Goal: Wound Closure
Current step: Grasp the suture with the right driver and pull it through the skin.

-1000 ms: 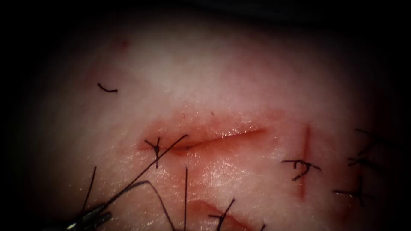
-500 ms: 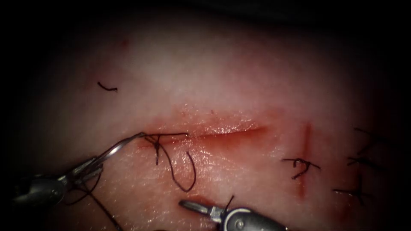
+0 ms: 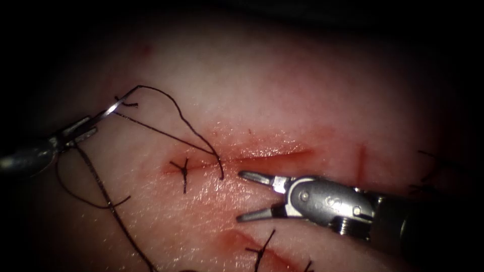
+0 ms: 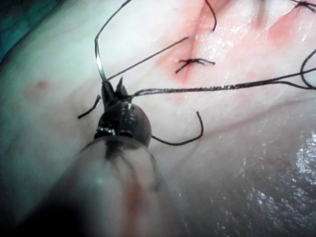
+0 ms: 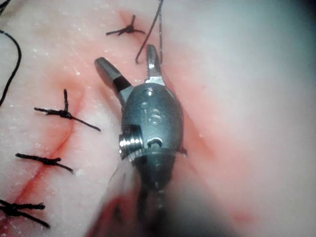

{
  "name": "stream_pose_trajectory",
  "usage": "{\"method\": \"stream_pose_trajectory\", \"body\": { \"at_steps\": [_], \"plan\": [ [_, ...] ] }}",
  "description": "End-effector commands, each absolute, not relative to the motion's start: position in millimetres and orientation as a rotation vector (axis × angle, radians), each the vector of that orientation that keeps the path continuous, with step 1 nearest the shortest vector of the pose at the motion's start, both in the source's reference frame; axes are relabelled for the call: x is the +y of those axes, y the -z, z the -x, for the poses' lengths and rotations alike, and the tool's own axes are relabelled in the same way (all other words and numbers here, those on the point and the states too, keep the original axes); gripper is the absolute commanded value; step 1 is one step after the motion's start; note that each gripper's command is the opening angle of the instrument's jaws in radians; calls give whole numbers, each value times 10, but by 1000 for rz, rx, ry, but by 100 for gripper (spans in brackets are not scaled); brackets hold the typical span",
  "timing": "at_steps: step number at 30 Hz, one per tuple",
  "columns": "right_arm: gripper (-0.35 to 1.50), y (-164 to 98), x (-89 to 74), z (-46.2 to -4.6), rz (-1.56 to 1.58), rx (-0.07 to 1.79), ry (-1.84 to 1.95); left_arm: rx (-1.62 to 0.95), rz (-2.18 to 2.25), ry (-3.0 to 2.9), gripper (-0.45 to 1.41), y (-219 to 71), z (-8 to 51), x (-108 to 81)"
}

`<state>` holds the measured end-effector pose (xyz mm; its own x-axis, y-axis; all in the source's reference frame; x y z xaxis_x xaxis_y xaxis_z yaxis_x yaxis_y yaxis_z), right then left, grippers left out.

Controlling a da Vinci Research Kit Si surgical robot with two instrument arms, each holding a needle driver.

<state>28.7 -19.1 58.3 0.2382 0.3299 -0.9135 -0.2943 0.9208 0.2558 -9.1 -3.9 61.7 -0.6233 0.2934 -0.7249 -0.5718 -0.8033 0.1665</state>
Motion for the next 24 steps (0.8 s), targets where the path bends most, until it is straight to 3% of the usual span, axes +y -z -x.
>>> {"method": "stream_pose_trajectory", "body": {
  "at_steps": [1, 8, 9, 10, 11, 12, 24],
  "plan": [
    [127, -601, -188, -305, -32, 1259, -436, 534, 978, -2399, -45, -622, 98, -34],
    [115, -627, -191, -324, -59, 1239, -495, 539, 971, -2398, -45, -622, 100, -37],
    [76, -631, -192, -324, -89, 1218, -509, 541, 971, -2398, -45, -622, 99, -38],
    [76, -631, -192, -324, -89, 1218, -509, 541, 971, -2398, -45, -622, 99, -38],
    [16, -633, -195, -322, -116, 1200, -518, 542, 970, -2398, -45, -621, 99, -39],
    [-30, -632, -197, -320, -119, 1189, -530, 542, 970, -2398, -45, -621, 99, -39],
    [-35, -563, -252, -312, -185, 1158, -636, 528, 970, -2423, -45, -625, 104, -44]
  ]
}}
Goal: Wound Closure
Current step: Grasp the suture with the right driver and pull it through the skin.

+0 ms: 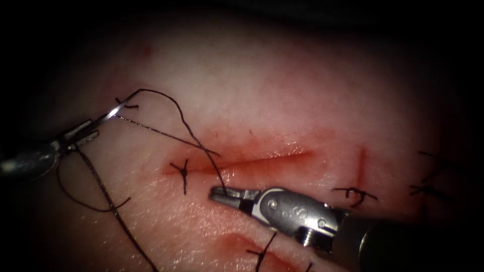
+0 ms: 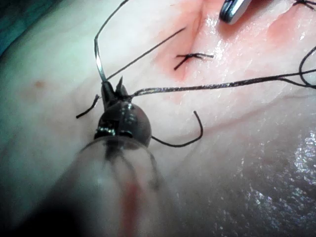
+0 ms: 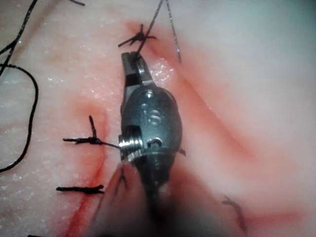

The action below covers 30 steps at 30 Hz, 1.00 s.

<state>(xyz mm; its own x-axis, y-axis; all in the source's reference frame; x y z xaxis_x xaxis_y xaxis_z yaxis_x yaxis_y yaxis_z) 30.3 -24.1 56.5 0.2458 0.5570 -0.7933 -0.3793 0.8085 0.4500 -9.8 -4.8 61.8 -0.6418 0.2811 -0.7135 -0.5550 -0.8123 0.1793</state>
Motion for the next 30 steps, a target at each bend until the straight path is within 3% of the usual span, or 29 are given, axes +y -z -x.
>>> {"method": "stream_pose_trajectory", "body": {
  "at_steps": [1, 21, 22, 23, 28, 30],
  "plan": [
    [-35, -556, -259, -311, -190, 1149, -628, 520, 968, -2428, -45, -624, 106, -46],
    [-35, -451, -342, -326, -377, 1130, -453, 335, 1032, -2461, -45, -573, 165, -89],
    [36, -452, -330, -323, -344, 1167, -399, 333, 1035, -2462, -45, -574, 162, -88],
    [79, -453, -321, -318, -341, 1193, -404, 331, 1036, -2462, -45, -575, 161, -87],
    [141, -465, -275, -291, -263, 1299, -369, 320, 1049, -2462, -45, -580, 149, -83],
    [148, -471, -256, -280, -211, 1366, -361, 317, 1053, -2465, -45, -583, 144, -81]
  ]
}}
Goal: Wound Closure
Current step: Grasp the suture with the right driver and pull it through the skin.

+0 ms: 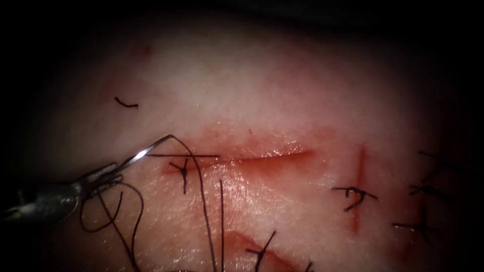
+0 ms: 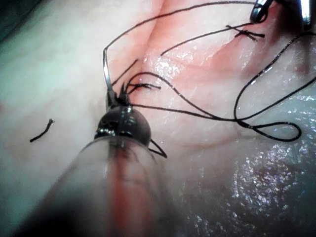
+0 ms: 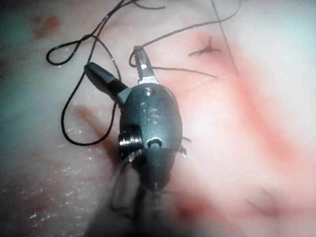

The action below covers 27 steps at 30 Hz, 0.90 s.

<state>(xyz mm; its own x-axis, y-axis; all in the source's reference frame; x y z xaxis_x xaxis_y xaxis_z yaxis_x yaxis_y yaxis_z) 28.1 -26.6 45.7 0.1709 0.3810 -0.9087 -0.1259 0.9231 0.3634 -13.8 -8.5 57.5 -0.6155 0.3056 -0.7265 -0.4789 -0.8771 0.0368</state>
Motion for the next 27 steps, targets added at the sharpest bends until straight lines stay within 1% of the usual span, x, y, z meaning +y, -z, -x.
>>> {"method": "stream_pose_trajectory", "body": {
  "at_steps": [1, 2, 6, 10, 19, 20, 21, 23, 24, 27],
  "plan": [
    [148, -471, -256, -280, -211, 1366, -361, 317, 1053, -2465, -45, -583, 144, -81],
    [148, -478, -239, -267, -206, 1401, -353, 313, 1058, -2467, -45, -586, 138, -78],
    [148, -491, -219, -251, -169, 1388, -354, 306, 1070, -2473, -45, -594, 127, -73],
    [148, -499, -205, -241, -142, 1386, -364, 299, 1078, -2480, -45, -601, 117, -69],
    [148, -519, -172, -215, -99, 1364, -368, 257, 1090, -2525, -45, -627, 67, -55],
    [148, -527, -171, -216, -95, 1357, -366, 175, 1195, -2484, -45, -628, 57, -55],
    [148, -527, -171, -216, -95, 1357, -366, 175, 1195, -2484, -45, -628, 57, -55],
    [148, -537, -174, -219, -88, 1355, -361, -30, 1471, -2395, -45, -625, 53, -63],
    [148, -540, -176, -220, -84, 1355, -359, -98, 1536, -2377, -45, -622, 53, -66],
    [146, -544, -179, -223, -86, 1345, -350, -308, 1560, -2452, -45, -613, 60, -73]
  ]
}}
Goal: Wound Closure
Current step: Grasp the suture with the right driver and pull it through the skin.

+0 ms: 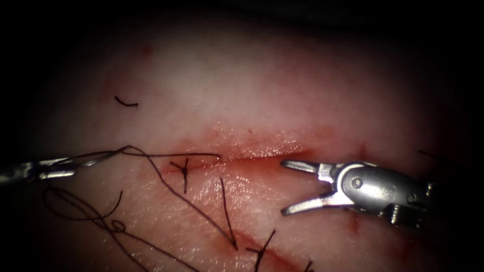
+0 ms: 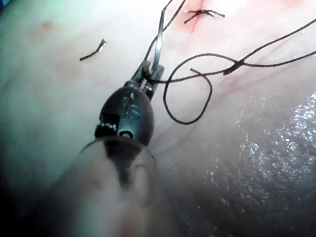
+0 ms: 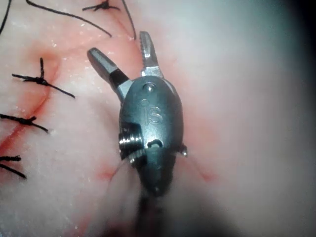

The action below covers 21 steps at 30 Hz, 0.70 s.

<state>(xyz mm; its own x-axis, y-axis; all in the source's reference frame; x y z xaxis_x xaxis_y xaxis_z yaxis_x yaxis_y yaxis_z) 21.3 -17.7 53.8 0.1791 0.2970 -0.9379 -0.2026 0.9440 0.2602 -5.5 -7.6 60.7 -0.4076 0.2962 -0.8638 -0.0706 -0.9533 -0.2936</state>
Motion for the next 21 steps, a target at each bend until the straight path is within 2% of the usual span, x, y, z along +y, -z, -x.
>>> {"method": "stream_pose_trajectory", "body": {
  "at_steps": [1, 5, 8, 11, 21],
  "plan": [
    [146, -544, -179, -224, -85, 1345, -350, -364, 1541, -2482, -45, -610, 64, -73],
    [145, -539, -181, -227, -86, 1347, -351, -456, 1303, -2655, -45, -600, 78, -70],
    [145, -536, -184, -229, -87, 1348, -349, -411, 1173, -2725, -45, -599, 78, -67],
    [141, -532, -188, -236, -86, 1351, -346, -258, 934, -2819, -45, -598, 70, -61],
    [140, -547, -190, -244, -72, 1342, -344, -115, 714, -2900, -45, -586, 55, -60]
  ]
}}
